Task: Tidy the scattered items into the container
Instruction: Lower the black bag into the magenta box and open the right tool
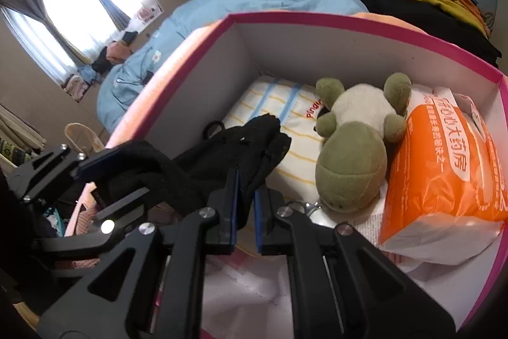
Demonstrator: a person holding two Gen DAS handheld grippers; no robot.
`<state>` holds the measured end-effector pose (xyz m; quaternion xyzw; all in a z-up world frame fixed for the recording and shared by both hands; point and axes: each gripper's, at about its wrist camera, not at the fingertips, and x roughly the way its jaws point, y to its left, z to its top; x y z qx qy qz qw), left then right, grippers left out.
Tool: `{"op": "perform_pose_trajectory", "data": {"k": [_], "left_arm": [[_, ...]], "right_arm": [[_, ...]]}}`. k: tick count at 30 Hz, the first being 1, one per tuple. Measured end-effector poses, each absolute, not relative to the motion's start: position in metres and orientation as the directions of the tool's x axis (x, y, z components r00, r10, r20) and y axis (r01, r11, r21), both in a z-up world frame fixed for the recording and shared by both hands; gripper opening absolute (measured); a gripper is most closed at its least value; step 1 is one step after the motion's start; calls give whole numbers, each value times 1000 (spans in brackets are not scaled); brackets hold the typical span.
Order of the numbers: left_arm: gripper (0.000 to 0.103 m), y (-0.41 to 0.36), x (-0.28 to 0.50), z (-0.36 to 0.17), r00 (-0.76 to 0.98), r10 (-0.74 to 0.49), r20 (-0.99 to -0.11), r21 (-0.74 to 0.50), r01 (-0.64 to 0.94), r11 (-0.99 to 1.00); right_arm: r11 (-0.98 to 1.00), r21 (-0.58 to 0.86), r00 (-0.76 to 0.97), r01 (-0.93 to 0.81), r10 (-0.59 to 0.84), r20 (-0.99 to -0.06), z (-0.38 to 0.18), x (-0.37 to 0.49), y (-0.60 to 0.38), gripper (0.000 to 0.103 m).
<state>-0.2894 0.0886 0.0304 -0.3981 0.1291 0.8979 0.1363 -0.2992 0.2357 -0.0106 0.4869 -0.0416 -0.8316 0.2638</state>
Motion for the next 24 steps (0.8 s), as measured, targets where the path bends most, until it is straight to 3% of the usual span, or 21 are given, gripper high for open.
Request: {"op": "perform_pose_trajectory", "data": {"k": [6,12,24], "left_arm": [[56,86,-282,33,-629,190,-754,82,-378,-922],[57,72,-280,40,-598,283,-750,-34,-393,-919],[58,61,-271,52,-618,316,-719,-77,-382,-921]], "right_arm": [[-866,328,-380,378,-468,-798,-13,-301,240,18],[-874,326,-394,361,-459,-796,-10,-299,248,21],[-879,308,-425,364,-450,-785,-3,-286,258,22]]}}
